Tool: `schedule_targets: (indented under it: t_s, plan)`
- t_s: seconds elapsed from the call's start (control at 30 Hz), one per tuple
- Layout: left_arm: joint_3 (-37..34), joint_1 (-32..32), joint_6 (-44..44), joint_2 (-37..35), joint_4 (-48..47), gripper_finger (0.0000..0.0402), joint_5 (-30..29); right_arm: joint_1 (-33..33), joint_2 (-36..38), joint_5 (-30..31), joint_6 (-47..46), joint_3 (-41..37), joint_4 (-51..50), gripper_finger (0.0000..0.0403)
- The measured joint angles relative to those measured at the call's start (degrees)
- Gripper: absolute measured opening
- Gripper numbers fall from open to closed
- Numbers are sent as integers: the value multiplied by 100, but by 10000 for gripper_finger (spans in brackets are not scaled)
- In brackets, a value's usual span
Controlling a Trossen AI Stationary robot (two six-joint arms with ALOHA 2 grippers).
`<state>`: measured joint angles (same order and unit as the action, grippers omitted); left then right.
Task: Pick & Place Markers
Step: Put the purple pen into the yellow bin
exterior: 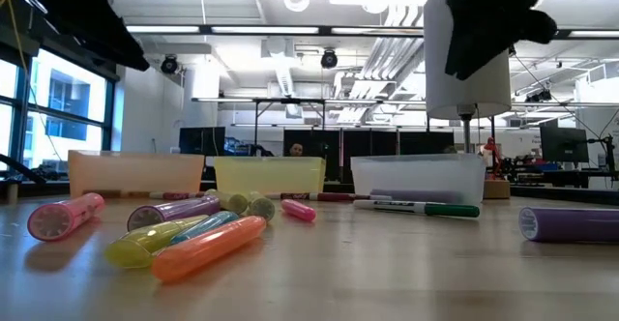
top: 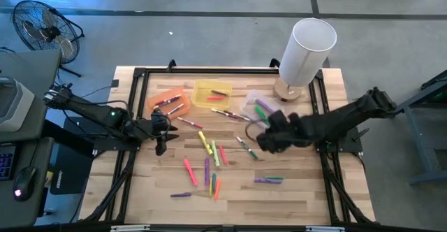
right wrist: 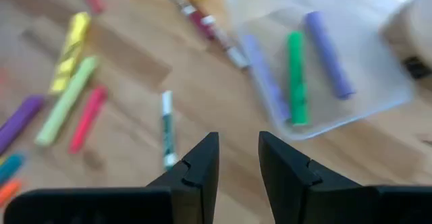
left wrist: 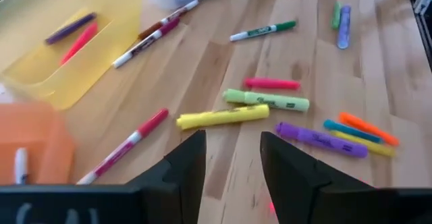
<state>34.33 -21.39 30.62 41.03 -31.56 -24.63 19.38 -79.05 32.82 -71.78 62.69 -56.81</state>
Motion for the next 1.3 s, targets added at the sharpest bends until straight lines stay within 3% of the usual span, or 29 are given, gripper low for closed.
schedule_targets:
  t_s: [0.13,0.27,0.4,0.7,0.93,1.3]
  plan:
    - [20,-2,-246,609,719,139,227,417,55,149,12,-531,742,94]
    - [337,-4,-44,1473,713,139,589,574,55,-218,-36,-1077,1211,94]
    - [921,-151,137,2409,330,138,1062,672,55,-779,-46,-1467,1510,94]
    - [2747,-1027,738,4361,-1138,111,905,1110,77,-982,-138,-1977,1707,94]
    - [3357,-1703,1503,5222,-1339,110,1177,1405,101,-760,-143,-2082,1629,94]
    - [3545,-2620,2702,6021,-1102,110,1423,1479,107,-486,37,-2084,1574,94]
